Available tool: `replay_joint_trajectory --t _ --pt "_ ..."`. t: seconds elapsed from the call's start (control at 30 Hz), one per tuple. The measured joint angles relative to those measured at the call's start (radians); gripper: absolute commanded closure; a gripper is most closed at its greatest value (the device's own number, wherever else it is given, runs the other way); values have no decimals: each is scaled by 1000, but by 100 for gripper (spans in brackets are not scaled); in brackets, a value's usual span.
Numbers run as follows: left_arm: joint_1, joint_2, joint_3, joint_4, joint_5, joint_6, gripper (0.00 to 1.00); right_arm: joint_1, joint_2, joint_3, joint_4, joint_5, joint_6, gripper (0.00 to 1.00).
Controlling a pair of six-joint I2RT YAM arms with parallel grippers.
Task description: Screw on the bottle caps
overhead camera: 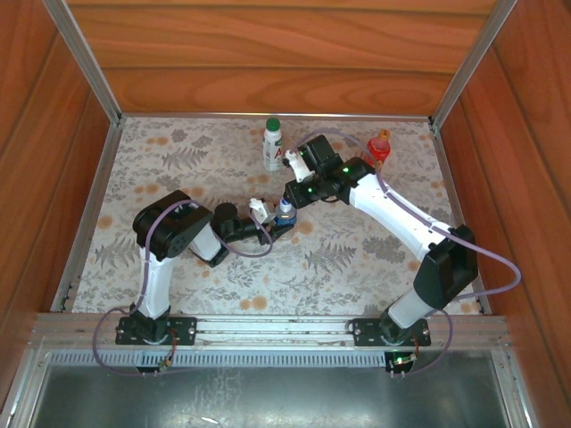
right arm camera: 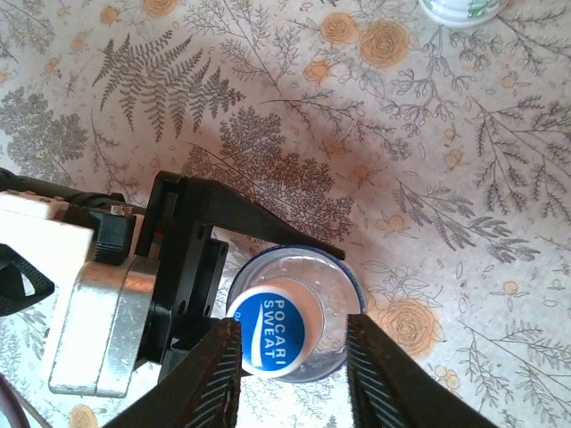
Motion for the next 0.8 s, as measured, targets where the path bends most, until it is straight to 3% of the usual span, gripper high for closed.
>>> replay_joint_trajectory --t 0.23,0.8 --pt "0 0 0 0 1 2 39 -27 21 -5 18 -74 23 72" --pt "0 0 0 0 3 2 39 -35 45 -20 48 -130 37 77"
